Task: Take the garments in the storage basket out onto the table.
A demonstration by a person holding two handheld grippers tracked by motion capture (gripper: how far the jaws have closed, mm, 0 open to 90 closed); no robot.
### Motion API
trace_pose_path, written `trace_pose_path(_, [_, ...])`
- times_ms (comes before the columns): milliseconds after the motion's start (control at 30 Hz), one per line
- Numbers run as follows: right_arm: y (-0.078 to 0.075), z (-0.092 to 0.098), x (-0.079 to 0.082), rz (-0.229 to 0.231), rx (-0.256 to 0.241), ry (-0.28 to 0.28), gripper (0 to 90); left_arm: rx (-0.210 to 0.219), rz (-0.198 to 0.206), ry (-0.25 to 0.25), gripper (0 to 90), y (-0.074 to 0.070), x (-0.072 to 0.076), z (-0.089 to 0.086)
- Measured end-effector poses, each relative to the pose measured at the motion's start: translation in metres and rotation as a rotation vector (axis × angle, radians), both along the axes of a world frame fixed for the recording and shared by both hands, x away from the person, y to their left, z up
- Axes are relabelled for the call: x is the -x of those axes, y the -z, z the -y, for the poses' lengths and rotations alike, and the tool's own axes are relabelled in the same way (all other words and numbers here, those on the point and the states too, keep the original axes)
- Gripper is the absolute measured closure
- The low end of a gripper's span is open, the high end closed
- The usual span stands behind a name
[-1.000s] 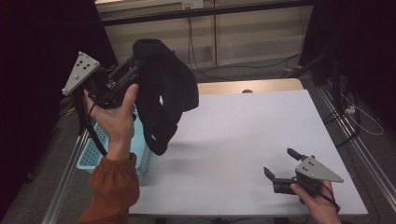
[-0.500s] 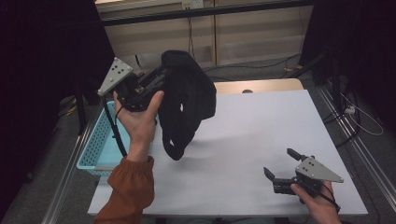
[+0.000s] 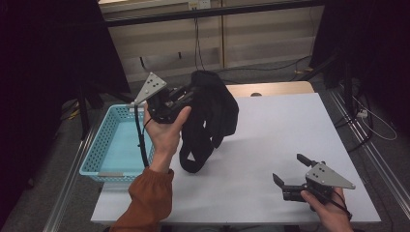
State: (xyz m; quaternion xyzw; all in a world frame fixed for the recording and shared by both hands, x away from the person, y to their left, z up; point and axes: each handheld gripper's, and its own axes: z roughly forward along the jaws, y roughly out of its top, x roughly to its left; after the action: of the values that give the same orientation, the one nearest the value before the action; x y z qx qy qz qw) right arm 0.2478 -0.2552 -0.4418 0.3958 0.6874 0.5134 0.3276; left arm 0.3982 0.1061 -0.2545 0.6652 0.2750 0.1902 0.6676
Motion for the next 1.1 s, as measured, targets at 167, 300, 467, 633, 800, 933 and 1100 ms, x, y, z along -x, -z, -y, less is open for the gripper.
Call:
trace_pose_path(167, [0.0,0.0,0.0,0.0,0.0,-0.001,0.0,-0.019,-0.031,0.02,72.6,0.013,-0.004,0.009])
trace_pose_path(300, [0.0,0.0,0.0,0.0,0.001,-0.001,0.0,-0.038,-0.06,0.032,72.6,0.025,-0.008,0.016])
trace_pose_path(467, [0.0,0.0,0.0,-0.001,0.0,-0.002,0.0,-0.05,-0.104,0.058,72.5,0.037,-0.011,0.023])
trace_pose_path(633, [0.0,0.0,0.0,-0.001,0.0,-0.003,0.0,-0.066,-0.127,0.067,72.5,0.045,-0.012,0.028])
trace_pose_path(800, [0.0,0.0,0.0,-0.002,0.003,-0.003,0.0,-0.124,-0.145,0.063,72.5,0.056,-0.014,0.037])
trace_pose_path(933, [0.0,0.0,0.0,-0.003,0.002,-0.003,0.0,-0.135,-0.174,0.08,72.5,0.066,-0.015,0.041])
trace_pose_path(1100, [0.0,0.0,0.0,-0.002,0.004,-0.004,0.0,-0.166,-0.206,0.096,72.4,0.08,-0.017,0.046])
